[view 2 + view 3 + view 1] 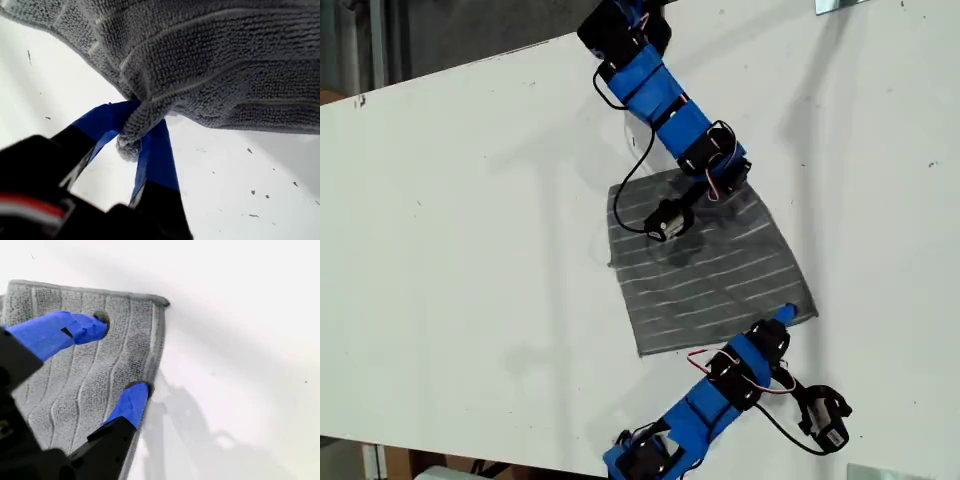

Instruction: Grasp corners of a square towel and fold twice.

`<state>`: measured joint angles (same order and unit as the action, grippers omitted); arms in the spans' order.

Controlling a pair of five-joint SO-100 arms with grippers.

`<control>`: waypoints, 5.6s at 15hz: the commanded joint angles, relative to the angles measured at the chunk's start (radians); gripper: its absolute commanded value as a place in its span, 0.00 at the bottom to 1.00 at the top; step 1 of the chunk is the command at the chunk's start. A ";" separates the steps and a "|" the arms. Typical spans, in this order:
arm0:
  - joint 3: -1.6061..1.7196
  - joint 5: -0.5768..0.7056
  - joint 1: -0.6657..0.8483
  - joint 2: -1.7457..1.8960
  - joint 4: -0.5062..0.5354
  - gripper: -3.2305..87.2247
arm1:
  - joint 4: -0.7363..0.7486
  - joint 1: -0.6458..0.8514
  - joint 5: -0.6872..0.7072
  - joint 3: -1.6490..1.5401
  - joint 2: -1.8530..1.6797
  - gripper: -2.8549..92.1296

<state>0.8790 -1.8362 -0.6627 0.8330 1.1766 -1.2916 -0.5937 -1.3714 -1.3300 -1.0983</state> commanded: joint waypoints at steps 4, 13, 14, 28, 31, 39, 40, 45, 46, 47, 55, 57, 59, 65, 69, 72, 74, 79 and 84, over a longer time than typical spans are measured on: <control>-0.012 -0.032 -0.020 -0.055 -0.153 0.30 | 0.006 0.009 0.014 0.060 -0.029 0.03; 0.000 -0.058 -0.020 -0.094 -0.187 0.03 | -0.015 0.000 0.006 0.074 -0.051 0.03; 0.000 -0.069 -0.020 -0.087 -0.147 0.03 | -0.014 0.000 0.006 0.071 -0.049 0.03; 0.046 0.239 0.176 0.279 0.186 0.03 | 0.000 0.067 0.126 0.075 -0.233 0.03; 0.069 0.259 0.176 0.325 0.212 0.03 | -0.021 0.089 0.147 0.061 -0.310 0.03; 0.612 0.310 0.276 0.836 -0.011 0.03 | -0.023 0.225 0.164 -0.080 -0.532 0.03; 0.709 0.313 0.298 0.920 -0.061 0.03 | -0.023 0.245 0.164 -0.094 -0.551 0.03; 0.900 0.341 0.410 1.135 -0.110 0.03 | -0.026 0.382 0.179 -0.250 -0.776 0.03; 0.930 0.344 0.433 1.170 -0.109 0.03 | -0.026 0.411 0.186 -0.282 -0.822 0.03; 0.969 0.342 0.457 1.216 -0.107 0.03 | -0.026 0.439 0.189 -0.318 -0.862 0.03; 1.114 0.437 0.795 1.365 -0.049 0.03 | 0.178 0.683 0.261 -0.584 -0.997 0.03; 1.129 0.459 0.845 1.355 -0.061 0.03 | 0.184 0.689 0.307 -0.508 -0.884 0.03; 1.170 0.476 0.904 1.350 -0.092 0.03 | 0.190 0.715 0.339 -0.426 -0.736 0.03; 1.149 0.572 1.091 1.312 -0.052 0.03 | 0.124 0.865 0.436 -0.245 -0.520 0.03; 1.063 0.661 1.213 1.163 -0.051 0.03 | 0.075 1.008 0.508 -0.163 -0.453 0.03; 0.841 0.732 1.252 1.042 0.064 0.03 | 0.011 1.065 0.549 -0.087 -0.439 0.03; 0.718 0.759 1.259 0.980 0.124 0.03 | -0.006 1.085 0.560 -0.086 -0.462 0.03; 0.609 0.801 1.287 0.953 0.219 0.03 | -0.034 1.103 0.577 -0.100 -0.494 0.03; 0.799 0.735 1.123 1.075 0.175 0.03 | -0.135 0.945 0.578 -0.123 -0.560 0.03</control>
<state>1.6797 -1.0738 0.5277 1.8423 1.3591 -1.3929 0.3942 -0.8053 -1.4910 -1.5769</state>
